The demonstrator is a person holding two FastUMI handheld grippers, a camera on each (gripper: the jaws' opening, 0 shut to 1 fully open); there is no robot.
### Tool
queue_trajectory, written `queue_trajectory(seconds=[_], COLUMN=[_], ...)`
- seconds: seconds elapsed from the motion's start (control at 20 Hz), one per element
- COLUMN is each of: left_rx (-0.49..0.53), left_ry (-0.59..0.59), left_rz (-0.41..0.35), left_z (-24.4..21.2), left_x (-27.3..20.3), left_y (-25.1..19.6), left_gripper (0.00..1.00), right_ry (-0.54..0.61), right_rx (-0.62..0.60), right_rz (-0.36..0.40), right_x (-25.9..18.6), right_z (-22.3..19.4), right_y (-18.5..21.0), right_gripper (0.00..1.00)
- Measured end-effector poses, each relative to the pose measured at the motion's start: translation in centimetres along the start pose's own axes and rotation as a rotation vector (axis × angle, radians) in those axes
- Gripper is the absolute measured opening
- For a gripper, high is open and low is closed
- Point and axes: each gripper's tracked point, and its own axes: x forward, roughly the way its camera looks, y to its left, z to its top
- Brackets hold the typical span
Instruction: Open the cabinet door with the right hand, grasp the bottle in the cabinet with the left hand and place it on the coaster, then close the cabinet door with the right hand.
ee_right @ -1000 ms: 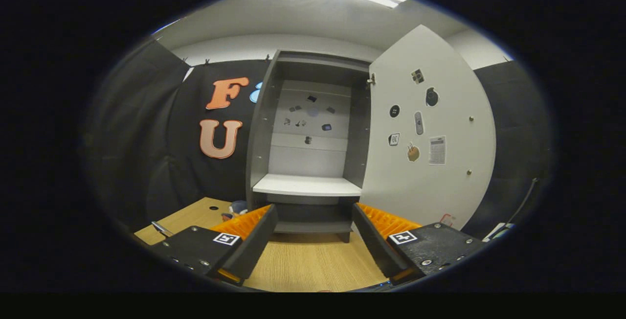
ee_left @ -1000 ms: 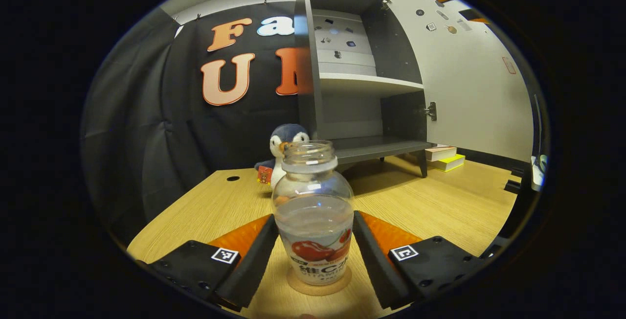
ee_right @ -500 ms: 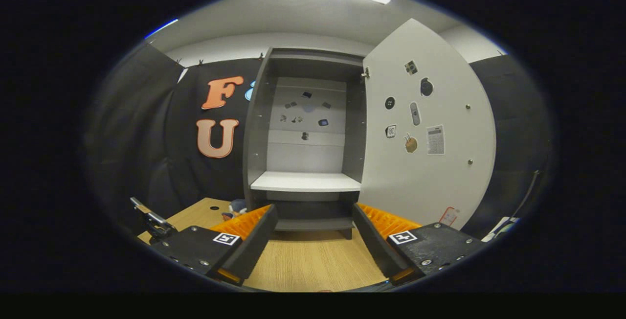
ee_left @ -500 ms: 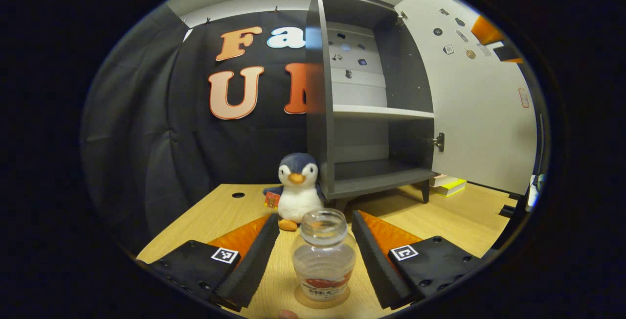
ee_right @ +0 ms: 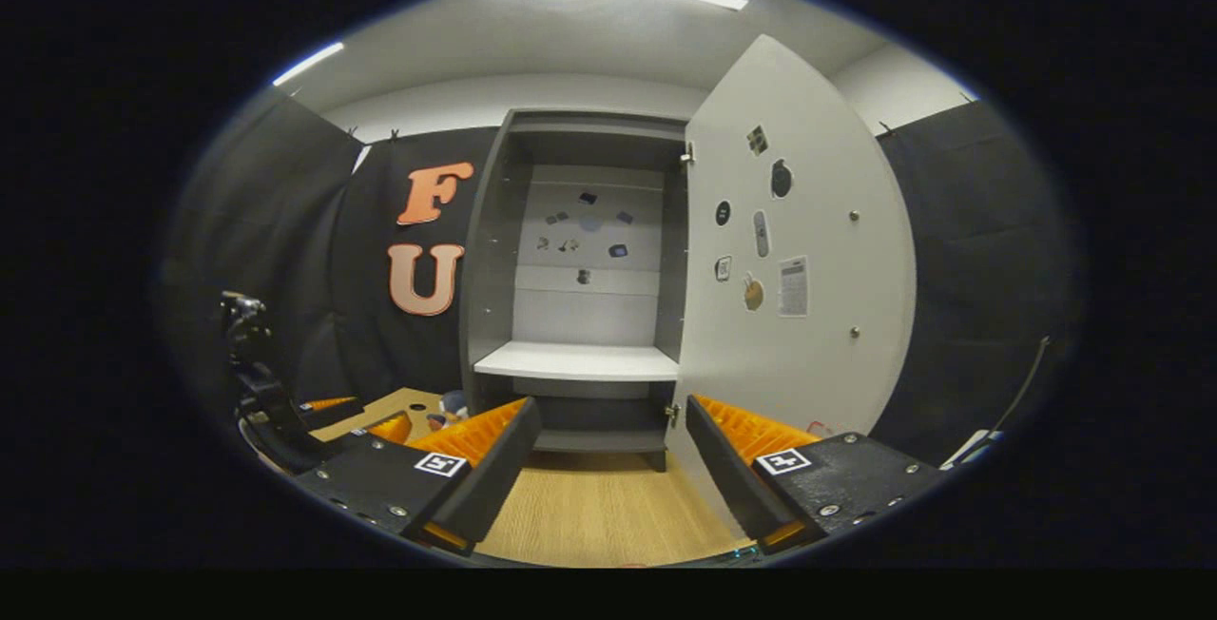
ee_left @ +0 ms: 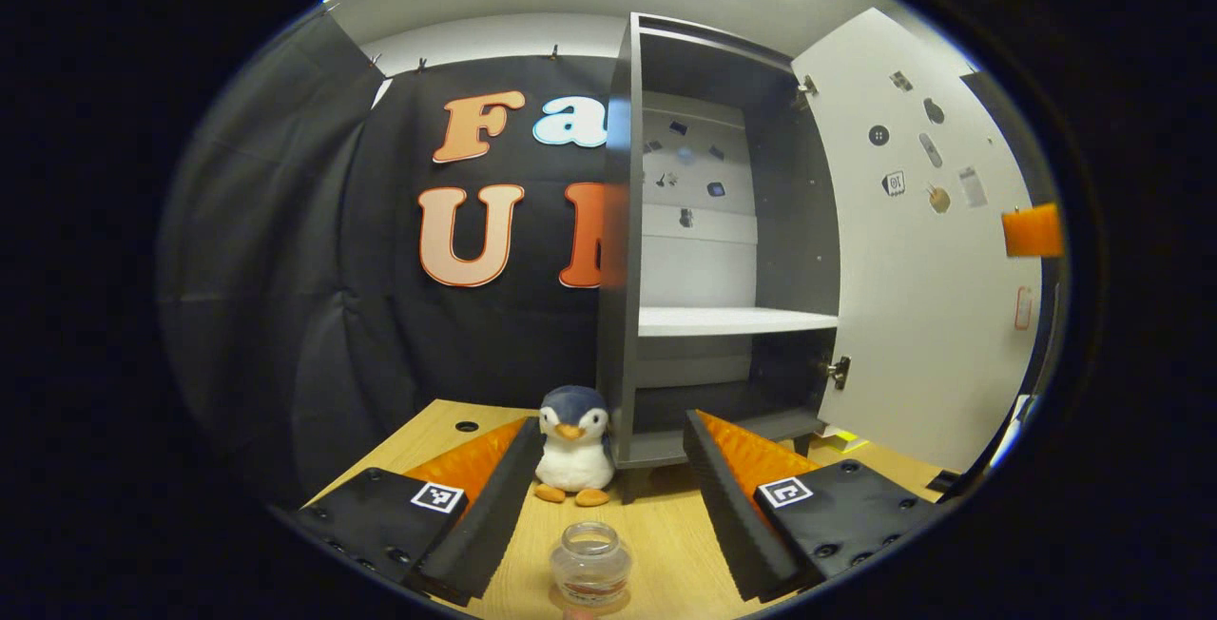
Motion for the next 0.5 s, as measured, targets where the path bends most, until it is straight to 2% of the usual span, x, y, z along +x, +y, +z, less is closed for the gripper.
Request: queue_trajectory(seconds=[0.1, 0.15, 0.2, 0.25, 0.45, 0.5], left_rx=[-0.003, -0.001, -0.005, -0.011, -0.011, -0.001], left_ry=[-0.007, -0.001, -0.003, -0.003, -0.025, -0.030], left_rz=[0.000, -0.001, -0.009, -0.012, -0.001, 0.008], left_z=[1.8, 2.5, 3.3, 4.0, 6.2, 6.6], left_x=[-0.5, -1.1, -1.4, -1.6, -2.5, -2.7], left_y=[-0.9, -1.5, -2.0, -2.3, -2.9, -2.9], left_gripper=[0.96, 0.95, 0.98, 0.95, 0.96, 0.96], right_ry=[-0.015, -0.025, -0.036, -0.046, -0.072, -0.078], right_rx=[-0.022, -0.030, -0.035, -0.037, -0.036, -0.033], right_rz=[-0.017, -0.021, -0.023, -0.028, -0.080, -0.093], right_x=[-0.9, -1.5, -2.0, -2.5, -4.1, -4.5], right_z=[0.2, 0.4, 0.6, 1.0, 1.9, 2.2], right_y=[-1.3, -1.7, -2.1, -2.7, -6.2, -7.1], right_gripper=[0.92, 0.95, 0.95, 0.95, 0.97, 0.95])
